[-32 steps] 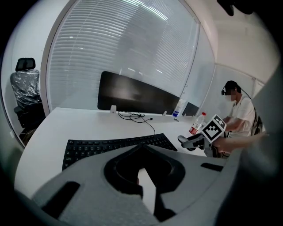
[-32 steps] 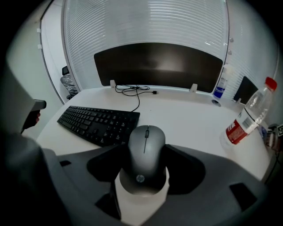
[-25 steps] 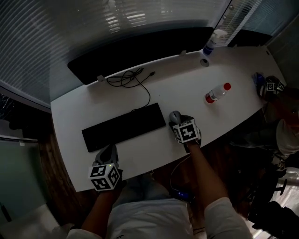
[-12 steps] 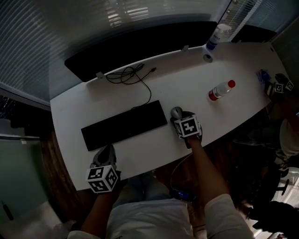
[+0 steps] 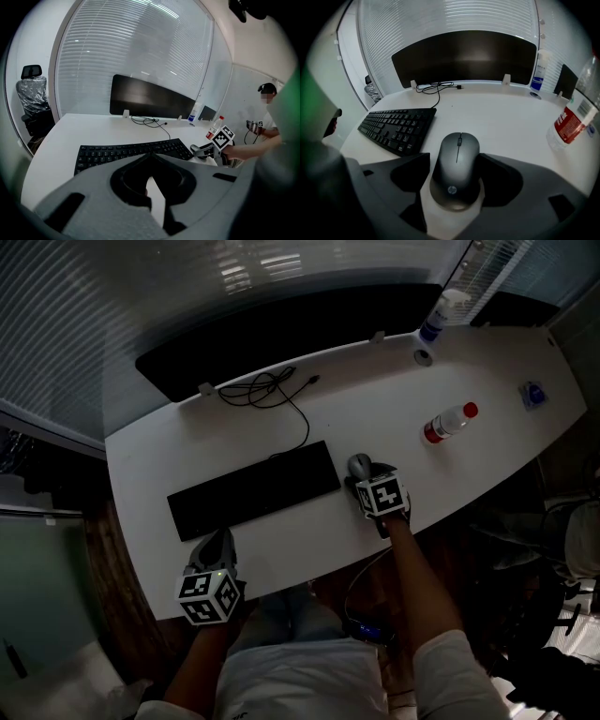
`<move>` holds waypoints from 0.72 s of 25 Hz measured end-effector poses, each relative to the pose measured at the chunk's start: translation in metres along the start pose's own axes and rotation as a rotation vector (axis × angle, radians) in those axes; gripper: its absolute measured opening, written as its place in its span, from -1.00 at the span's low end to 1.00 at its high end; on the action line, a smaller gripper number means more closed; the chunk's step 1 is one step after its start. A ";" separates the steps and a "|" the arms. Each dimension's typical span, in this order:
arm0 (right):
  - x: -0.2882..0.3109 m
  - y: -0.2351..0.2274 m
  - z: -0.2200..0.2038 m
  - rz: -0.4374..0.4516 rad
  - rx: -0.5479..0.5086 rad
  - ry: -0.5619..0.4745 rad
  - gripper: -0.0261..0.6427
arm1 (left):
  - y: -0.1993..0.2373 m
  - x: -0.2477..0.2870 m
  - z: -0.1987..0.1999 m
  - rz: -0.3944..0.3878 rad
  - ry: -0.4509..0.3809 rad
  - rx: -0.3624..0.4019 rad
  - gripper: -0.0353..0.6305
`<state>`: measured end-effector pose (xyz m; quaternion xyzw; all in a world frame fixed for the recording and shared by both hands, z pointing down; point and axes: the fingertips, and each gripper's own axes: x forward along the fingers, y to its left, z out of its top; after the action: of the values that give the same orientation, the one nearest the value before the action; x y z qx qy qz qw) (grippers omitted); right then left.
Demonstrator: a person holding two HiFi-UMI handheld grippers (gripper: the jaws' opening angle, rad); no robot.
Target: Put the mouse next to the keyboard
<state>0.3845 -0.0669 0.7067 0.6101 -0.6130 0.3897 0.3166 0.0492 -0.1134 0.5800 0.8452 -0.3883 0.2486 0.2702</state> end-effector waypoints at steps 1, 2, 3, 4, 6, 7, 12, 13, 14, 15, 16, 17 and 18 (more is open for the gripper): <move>0.000 0.001 0.001 0.007 -0.001 -0.005 0.00 | 0.000 -0.001 0.000 0.000 -0.001 0.000 -0.88; 0.000 0.001 0.001 0.005 0.003 -0.007 0.01 | 0.000 -0.001 0.001 0.000 -0.002 0.001 -0.88; -0.002 -0.001 0.000 -0.002 0.010 -0.008 0.03 | 0.001 -0.002 0.001 0.000 -0.003 0.002 -0.88; -0.003 -0.002 0.001 -0.006 0.018 -0.008 0.04 | 0.001 -0.003 0.001 0.000 -0.004 0.002 -0.88; -0.007 -0.004 0.003 -0.016 0.022 -0.010 0.04 | 0.003 -0.005 0.002 0.000 -0.007 0.001 -0.88; -0.010 -0.005 0.005 -0.022 0.019 -0.012 0.04 | 0.003 -0.005 0.003 -0.001 -0.009 0.000 -0.88; -0.042 0.008 0.024 -0.010 -0.009 -0.071 0.03 | 0.000 -0.014 0.008 -0.013 -0.025 -0.002 -0.88; -0.053 0.012 0.027 -0.017 -0.006 -0.086 0.03 | -0.001 -0.016 0.010 -0.015 -0.030 -0.001 -0.88; -0.064 0.016 0.030 -0.024 0.002 -0.103 0.02 | -0.001 -0.019 0.011 -0.018 -0.034 0.000 -0.88; -0.074 0.021 0.032 -0.031 0.012 -0.121 -0.02 | -0.002 -0.022 0.013 -0.021 -0.039 0.001 -0.88; -0.084 0.027 0.035 -0.036 0.021 -0.141 -0.19 | -0.003 -0.024 0.014 -0.024 -0.043 0.004 -0.88; -0.093 0.034 0.037 -0.039 0.024 -0.161 -0.33 | -0.004 -0.027 0.016 -0.029 -0.047 0.006 -0.88; -0.102 0.042 0.041 -0.039 0.019 -0.180 -0.47 | -0.006 -0.030 0.018 -0.034 -0.052 0.009 -0.88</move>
<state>0.3518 -0.0530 0.5945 0.6574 -0.6231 0.3331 0.2620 0.0399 -0.1061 0.5467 0.8591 -0.3795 0.2236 0.2606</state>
